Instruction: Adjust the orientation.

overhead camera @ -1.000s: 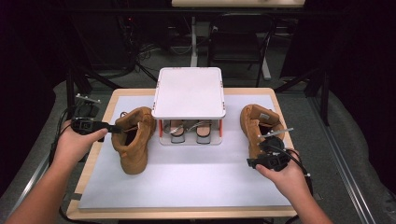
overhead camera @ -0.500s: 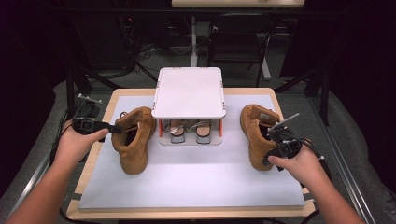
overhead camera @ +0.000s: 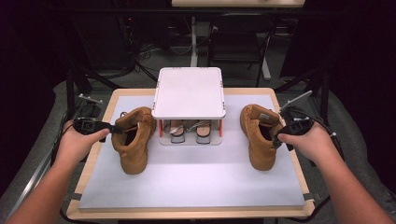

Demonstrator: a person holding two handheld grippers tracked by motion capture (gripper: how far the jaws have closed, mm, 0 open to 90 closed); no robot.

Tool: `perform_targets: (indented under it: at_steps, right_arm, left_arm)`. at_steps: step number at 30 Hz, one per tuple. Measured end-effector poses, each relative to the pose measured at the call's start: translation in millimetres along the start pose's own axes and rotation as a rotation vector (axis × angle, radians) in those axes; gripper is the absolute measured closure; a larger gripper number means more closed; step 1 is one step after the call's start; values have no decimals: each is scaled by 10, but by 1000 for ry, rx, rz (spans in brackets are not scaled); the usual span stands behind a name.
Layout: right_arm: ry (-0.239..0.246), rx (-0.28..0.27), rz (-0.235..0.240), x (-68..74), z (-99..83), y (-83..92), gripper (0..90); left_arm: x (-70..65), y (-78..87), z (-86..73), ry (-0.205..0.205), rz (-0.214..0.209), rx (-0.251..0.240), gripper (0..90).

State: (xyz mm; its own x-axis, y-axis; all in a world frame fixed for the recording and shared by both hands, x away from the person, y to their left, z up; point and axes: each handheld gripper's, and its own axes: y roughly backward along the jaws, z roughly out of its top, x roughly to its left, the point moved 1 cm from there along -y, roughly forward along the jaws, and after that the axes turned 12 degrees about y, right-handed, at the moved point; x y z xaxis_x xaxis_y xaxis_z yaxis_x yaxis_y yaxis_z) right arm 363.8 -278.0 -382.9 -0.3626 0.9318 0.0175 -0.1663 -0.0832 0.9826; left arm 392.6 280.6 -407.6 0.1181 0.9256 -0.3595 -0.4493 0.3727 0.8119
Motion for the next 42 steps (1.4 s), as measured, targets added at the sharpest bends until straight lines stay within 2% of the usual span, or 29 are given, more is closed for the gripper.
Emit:
perform_targets:
  at_steps: [2, 5, 6, 11, 12, 13, 16, 19, 21, 23, 26, 29, 31, 34, 35, 36, 37, 42]
  right_arm:
    - [-12, -6, -22, -17, 44, 46, 506]
    - [-24, -22, -29, -41, 93, 62, 504]
    - [-43, -19, -34, -63, 137, 54, 502]
    - [-41, -17, -49, -93, 209, -3, 500]
    - [-45, -24, -52, -91, 229, -17, 502]
    - [-49, -69, -61, -79, 268, -13, 508]
    - [-43, -94, -40, -34, 327, 2, 511]
    - [-22, -66, -26, 43, 395, -16, 510]
    - [-12, -68, -28, 68, 416, -37, 511]
    - [5, -53, -15, 141, 489, -106, 511]
    - [4, -55, -2, 189, 536, -162, 510]
    - [6, -36, -15, 230, 615, -305, 512]
    - [-2, -35, -14, 237, 632, -340, 514]
    - [-3, -38, -10, 263, 680, -432, 593]
    - [-3, -38, -10, 263, 680, -432, 593]
    - [11, -19, -5, 264, 692, -437, 623]
    - [9, -25, 7, 287, 717, -473, 686]
    - [15, -4, 6, 326, 756, -489, 768]
  left_arm:
    - [-1, -3, 4, 1, -1, 0, 546]
    - [-8, -7, 3, 1, -1, 1, 546]
    - [-11, -10, 3, -3, -1, 0, 546]
    - [-22, -21, 1, -2, -2, 4, 546]
    - [-22, -22, 3, -2, -2, 5, 546]
    - [-22, -23, 5, -3, -2, 5, 546]
    - [-21, -24, 10, -3, -2, 9, 547]
    - [-29, -23, 15, -7, 3, 13, 547]
    - [-41, -28, 16, -7, 5, 12, 547]
    - [-46, -33, 18, -11, 5, 14, 547]
    - [-47, -37, 18, -12, 3, 19, 547]
    - [-49, -43, 22, -11, 2, 18, 546]
    - [-48, -43, 22, -12, 2, 18, 546]
    - [-45, -46, 23, -12, -1, 18, 548]
    - [-45, -46, 23, -12, -1, 18, 547]
    - [-47, -48, 25, -10, -3, 19, 547]
    - [-47, -49, 26, -9, -4, 19, 548]
    - [-52, -55, 22, -13, -4, 21, 548]
